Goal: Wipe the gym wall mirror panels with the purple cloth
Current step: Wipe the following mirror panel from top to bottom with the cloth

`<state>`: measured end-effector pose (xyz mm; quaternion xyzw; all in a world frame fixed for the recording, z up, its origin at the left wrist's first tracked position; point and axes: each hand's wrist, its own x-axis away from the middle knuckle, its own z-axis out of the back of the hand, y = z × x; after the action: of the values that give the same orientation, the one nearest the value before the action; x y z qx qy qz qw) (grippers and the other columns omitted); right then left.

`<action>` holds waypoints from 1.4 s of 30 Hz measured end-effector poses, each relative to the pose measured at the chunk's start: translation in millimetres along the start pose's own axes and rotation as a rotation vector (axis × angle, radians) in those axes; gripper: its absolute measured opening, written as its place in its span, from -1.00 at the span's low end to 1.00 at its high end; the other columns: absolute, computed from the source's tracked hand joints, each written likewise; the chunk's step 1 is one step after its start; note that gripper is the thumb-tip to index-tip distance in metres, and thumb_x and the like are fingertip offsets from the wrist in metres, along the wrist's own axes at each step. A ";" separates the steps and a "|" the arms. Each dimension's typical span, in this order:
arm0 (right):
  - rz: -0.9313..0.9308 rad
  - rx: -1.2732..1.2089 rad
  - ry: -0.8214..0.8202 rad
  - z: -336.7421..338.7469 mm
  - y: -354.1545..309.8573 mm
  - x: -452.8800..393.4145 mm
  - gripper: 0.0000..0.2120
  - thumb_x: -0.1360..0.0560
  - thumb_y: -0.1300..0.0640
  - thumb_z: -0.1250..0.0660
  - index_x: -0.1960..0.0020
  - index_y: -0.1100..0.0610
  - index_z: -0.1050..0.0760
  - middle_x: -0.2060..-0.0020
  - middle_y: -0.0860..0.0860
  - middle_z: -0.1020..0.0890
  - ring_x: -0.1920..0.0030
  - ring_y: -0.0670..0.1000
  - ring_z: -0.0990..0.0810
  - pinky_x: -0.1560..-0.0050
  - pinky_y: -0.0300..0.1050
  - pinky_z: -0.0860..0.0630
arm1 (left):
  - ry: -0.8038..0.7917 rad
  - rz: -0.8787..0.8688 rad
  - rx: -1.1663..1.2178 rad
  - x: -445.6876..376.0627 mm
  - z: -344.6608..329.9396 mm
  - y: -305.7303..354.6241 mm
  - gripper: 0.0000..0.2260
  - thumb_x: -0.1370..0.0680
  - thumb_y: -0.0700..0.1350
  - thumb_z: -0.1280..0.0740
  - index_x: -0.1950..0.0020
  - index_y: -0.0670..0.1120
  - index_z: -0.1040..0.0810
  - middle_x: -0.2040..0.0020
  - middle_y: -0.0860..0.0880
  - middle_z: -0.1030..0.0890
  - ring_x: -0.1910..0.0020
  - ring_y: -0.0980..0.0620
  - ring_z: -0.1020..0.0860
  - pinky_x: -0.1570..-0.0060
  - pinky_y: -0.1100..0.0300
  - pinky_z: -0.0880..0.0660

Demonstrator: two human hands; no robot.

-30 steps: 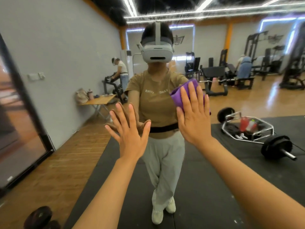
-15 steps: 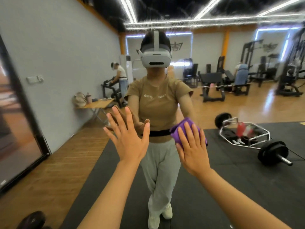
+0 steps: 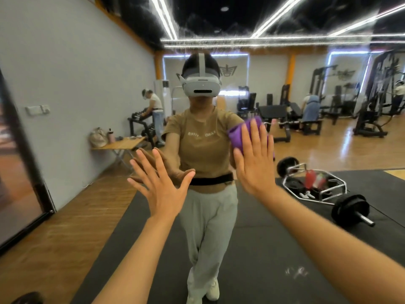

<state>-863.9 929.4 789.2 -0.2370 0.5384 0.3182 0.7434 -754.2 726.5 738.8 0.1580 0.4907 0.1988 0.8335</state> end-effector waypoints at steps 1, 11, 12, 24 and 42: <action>0.019 -0.010 0.007 9.4 3.3 -30.7 -0.45 -0.71 -0.02 0.04 -0.63 0.19 -0.05 -0.61 0.17 -0.10 -0.62 0.11 0.04 -0.60 -0.01 0.23 | 0.001 -0.021 0.008 0.4 -0.6 0.8 -0.05 -0.47 0.49 -0.10 -0.63 0.08 0.31 -0.63 -0.17 0.28 -0.59 -0.30 0.25 -0.39 -0.53 0.19; 0.097 0.100 -0.004 2.5 31.4 14.6 -0.41 -0.69 0.05 -0.08 -0.66 0.09 0.03 -0.63 0.12 -0.03 -0.63 0.16 0.03 -0.61 0.16 0.09 | -0.058 -0.119 -0.085 3.0 3.5 10.9 -0.32 -0.62 0.34 -0.06 -0.66 0.11 0.01 -0.63 0.03 0.33 -0.58 -0.14 0.38 -0.39 -0.53 0.19; 0.130 0.121 -0.028 -3.1 34.6 44.4 -0.38 -0.67 0.03 -0.09 -0.66 0.06 0.06 -0.64 0.09 0.01 -0.63 0.15 0.04 -0.61 0.16 0.09 | -0.068 -0.107 -0.085 3.3 5.3 12.5 -0.31 -0.60 0.33 -0.07 -0.66 0.11 0.02 -0.63 0.03 0.33 -0.58 -0.14 0.38 -0.40 -0.52 0.18; 0.060 0.060 -0.057 -4.2 36.3 79.0 -0.42 -0.69 -0.01 -0.04 -0.66 0.03 0.04 -0.65 0.02 0.03 -0.63 0.09 0.02 -0.62 0.08 0.10 | -0.148 0.068 -0.042 0.8 7.3 57.4 0.03 -0.43 0.44 -0.30 -0.66 -0.11 0.04 -0.61 -0.24 0.31 -0.56 -0.33 0.34 -0.42 -0.47 0.19; 0.180 0.083 -0.067 4.1 97.5 114.1 -0.46 -0.71 0.01 -0.02 -0.66 0.04 -0.04 -0.64 0.05 -0.05 -0.63 0.13 -0.05 -0.60 0.16 0.00 | -0.003 -0.067 0.058 22.3 -15.9 63.4 -0.24 -0.55 0.35 -0.11 -0.63 0.23 0.22 -0.63 0.00 0.35 -0.60 -0.10 0.34 -0.49 -0.30 0.28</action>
<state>-907.5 1023.9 681.0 -0.1458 0.5450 0.3691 0.7386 -769.7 793.6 743.6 0.1659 0.5001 0.1564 0.8354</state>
